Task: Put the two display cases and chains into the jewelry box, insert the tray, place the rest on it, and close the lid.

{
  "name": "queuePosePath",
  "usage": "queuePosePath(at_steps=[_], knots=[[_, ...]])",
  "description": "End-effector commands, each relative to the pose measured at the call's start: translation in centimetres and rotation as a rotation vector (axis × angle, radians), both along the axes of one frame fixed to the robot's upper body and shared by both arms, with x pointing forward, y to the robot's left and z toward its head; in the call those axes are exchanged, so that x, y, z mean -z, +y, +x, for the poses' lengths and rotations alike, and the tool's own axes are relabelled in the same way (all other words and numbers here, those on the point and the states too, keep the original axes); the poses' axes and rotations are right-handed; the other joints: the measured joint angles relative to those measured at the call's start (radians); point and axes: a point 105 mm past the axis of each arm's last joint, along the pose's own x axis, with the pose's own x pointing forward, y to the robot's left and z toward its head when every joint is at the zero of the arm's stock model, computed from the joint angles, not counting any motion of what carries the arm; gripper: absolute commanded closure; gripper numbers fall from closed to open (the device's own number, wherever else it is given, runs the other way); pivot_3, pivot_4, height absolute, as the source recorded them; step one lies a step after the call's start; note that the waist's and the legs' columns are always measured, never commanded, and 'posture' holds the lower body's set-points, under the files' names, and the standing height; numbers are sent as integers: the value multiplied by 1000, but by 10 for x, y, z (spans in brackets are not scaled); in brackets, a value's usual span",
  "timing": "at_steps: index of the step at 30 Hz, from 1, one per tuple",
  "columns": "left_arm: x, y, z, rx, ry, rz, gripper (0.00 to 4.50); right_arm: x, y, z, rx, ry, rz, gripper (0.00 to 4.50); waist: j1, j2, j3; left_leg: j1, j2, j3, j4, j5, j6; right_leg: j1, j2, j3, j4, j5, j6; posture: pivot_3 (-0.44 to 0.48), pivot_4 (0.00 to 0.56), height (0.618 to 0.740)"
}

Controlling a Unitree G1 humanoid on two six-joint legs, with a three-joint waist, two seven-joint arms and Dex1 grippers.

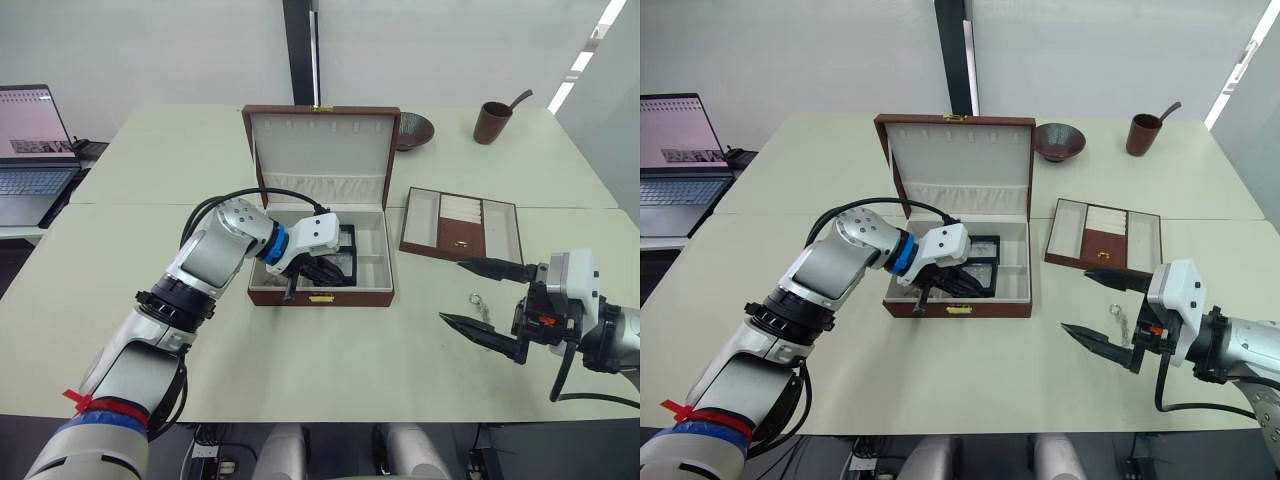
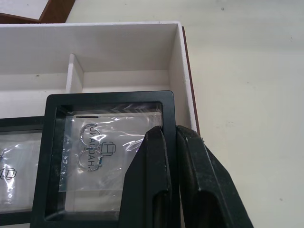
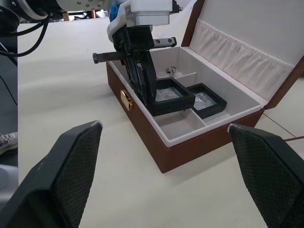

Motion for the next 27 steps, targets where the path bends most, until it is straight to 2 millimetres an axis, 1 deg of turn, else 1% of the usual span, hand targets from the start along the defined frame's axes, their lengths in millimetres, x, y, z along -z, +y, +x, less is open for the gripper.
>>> queuePosePath(at_steps=[1,2,3,5,11,16,17,19,22,26,27], knots=[[-14,-2,4,1,-43,-34,4179,-6,0,-1,-3,-43,6,0,0,0,0,0,0,0,0,0,0,0,0,0,0,0,0,0,150,740],[-15,-2,4,-1,-46,-37,3859,-6,0,-1,-3,-42,5,0,0,0,0,0,0,0,0,0,0,0,0,0,0,0,0,0,150,740],[-16,-2,5,-3,-49,-41,3647,-6,0,-1,-2,-42,6,0,0,0,0,0,0,0,0,0,0,0,0,0,0,0,0,0,150,740],[-18,-2,6,-6,-53,-51,3003,-6,0,-1,0,-41,6,0,0,0,0,0,0,0,0,0,0,0,0,0,0,0,0,0,150,740],[-25,-4,10,-17,-68,-83,1366,-5,-1,0,2,-38,6,0,0,0,0,0,0,0,0,0,0,0,0,0,0,0,0,0,150,740],[-30,-1,14,-41,-77,-107,92,-5,-2,1,3,-37,5,0,0,0,0,0,0,0,0,0,0,0,0,0,0,0,0,0,150,740],[-31,-1,15,-45,-77,-111,15,-5,-2,1,4,-37,5,0,0,0,0,0,0,0,0,0,0,0,0,0,0,0,0,0,150,740],[-39,3,16,-71,-70,-162,15,-2,-6,3,16,-27,5,0,0,0,0,0,0,0,0,0,0,0,0,0,0,0,0,0,150,740],[-50,12,7,-68,-35,-248,15,3,-17,6,53,0,7,0,-1,0,0,0,0,0,0,0,0,0,0,0,0,0,0,0,150,740],[-52,34,-1,-134,-5,-301,15,11,-40,15,133,24,15,0,-3,0,0,1,0,0,0,0,0,0,0,1,0,0,0,0,150,740],[-54,45,-3,-179,8,-336,15,11,-50,20,175,29,31,0,-3,0,0,1,1,1,0,0,0,0,0,1,0,0,0,0,150,740]])
